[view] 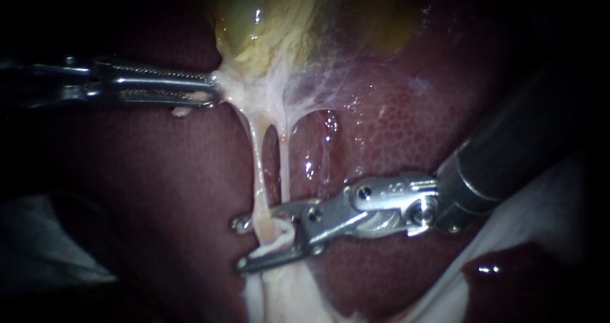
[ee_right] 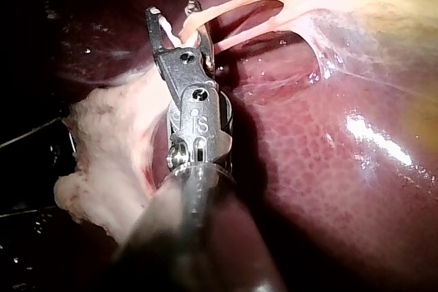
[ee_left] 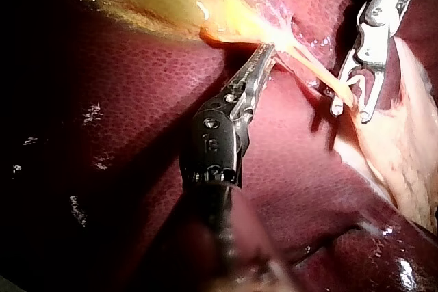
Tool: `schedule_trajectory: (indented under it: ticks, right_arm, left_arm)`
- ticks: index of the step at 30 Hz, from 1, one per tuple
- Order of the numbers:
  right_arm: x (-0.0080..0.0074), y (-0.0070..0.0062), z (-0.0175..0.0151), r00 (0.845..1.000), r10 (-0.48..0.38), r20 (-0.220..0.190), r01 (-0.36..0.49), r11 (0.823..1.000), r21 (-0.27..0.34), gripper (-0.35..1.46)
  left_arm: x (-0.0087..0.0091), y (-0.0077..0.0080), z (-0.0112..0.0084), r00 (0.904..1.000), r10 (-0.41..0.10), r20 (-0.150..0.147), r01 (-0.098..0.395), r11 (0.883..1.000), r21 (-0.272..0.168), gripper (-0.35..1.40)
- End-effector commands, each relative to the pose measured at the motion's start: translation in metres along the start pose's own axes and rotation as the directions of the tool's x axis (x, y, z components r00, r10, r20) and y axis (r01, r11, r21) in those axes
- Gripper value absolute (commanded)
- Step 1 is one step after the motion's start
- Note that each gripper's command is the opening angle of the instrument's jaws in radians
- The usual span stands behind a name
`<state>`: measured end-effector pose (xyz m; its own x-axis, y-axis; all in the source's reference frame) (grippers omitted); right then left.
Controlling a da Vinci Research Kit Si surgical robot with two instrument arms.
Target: Clipping first clip left tube
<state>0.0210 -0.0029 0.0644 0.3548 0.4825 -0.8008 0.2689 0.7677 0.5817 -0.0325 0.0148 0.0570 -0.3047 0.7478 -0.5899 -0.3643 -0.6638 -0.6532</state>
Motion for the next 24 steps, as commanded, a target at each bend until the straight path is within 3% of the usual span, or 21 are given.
schedule_trajectory:
  ticks: [1, 6, 24]
  right_arm:
    - [0.0, 0.0, -0.0001, 1.0, 0.001, -0.001, -0.001, 1.0, -0.001, 0.02]
    - [0.0002, -0.0001, -0.0005, 0.999, 0.037, 0.0, -0.037, 0.999, 0.004, -0.35]
    - [0.0, 0.0005, -0.0007, 0.995, 0.095, -0.001, -0.095, 0.995, 0.018, -0.35]
  left_arm:
    - [0.0, 0.0, 0.0, 1.0, 0.0, 0.0, 0.0, 1.0, -0.001, -0.35]
    - [0.0, 0.0, 0.0, 1.0, 0.0, 0.0, 0.0, 1.0, 0.0, -0.35]
    - [0.0, -0.0001, 0.0003, 1.0, 0.0, 0.0, 0.0, 1.0, 0.0, -0.35]
